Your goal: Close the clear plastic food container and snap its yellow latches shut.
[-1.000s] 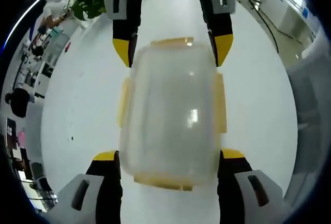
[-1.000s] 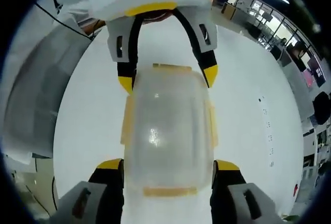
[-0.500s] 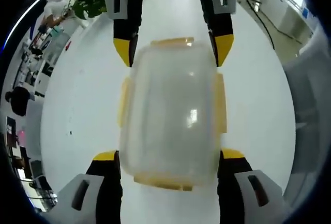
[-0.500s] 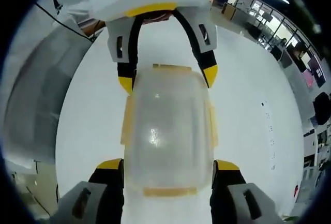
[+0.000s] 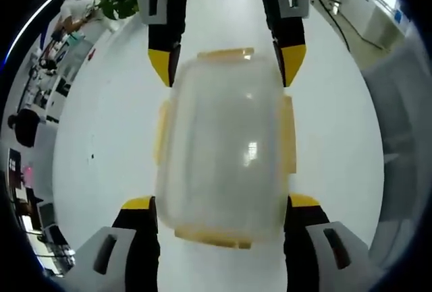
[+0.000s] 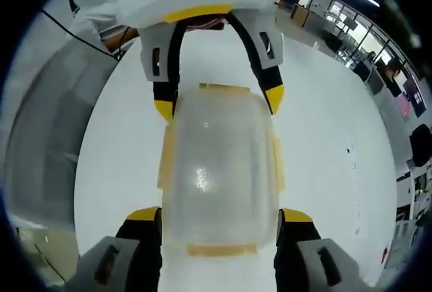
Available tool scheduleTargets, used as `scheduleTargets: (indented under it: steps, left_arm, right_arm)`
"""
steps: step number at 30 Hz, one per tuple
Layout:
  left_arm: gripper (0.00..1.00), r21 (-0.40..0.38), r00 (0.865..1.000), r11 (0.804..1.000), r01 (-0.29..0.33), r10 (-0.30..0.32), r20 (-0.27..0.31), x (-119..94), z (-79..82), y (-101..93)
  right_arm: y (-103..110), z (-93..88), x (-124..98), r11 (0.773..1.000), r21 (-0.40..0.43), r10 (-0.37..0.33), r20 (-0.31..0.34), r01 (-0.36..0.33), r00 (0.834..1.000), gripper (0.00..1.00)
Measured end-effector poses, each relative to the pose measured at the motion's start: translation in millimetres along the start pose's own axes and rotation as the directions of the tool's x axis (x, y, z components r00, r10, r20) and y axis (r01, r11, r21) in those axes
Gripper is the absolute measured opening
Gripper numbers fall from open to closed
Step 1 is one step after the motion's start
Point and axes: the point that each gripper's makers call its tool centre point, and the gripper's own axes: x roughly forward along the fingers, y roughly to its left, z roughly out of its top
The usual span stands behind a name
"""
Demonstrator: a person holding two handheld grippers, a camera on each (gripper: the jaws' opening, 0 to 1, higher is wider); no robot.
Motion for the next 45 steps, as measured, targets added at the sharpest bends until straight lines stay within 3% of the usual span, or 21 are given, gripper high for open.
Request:
scheduleTargets:
  steps: [10, 26, 45]
  left_arm:
    - [0.74, -0.019, 1.000, 1.000, -0.007, 0.007, 0.001, -12.0, -34.4, -4.3]
    - [0.74, -0.036, 1.000, 0.999, -0.018, 0.018, -0.004, -24.4, -75.2, -0.3]
    - [0.74, -0.040, 1.000, 0.999, -0.026, 0.027, 0.016, -22.6, -87.2, 24.9]
  right_arm:
    - [5.2, 32.3, 12.8, 1.000, -0.014, 0.004, 0.005, -0.004, 1.000, 0.68]
    - [3.3, 73.9, 28.5, 1.000, -0.026, 0.006, 0.002, -0.006, 1.000, 0.68]
    - [-22.9, 85.5, 35.6, 1.000, -0.028, 0.003, 0.000, -0.003, 1.000, 0.68]
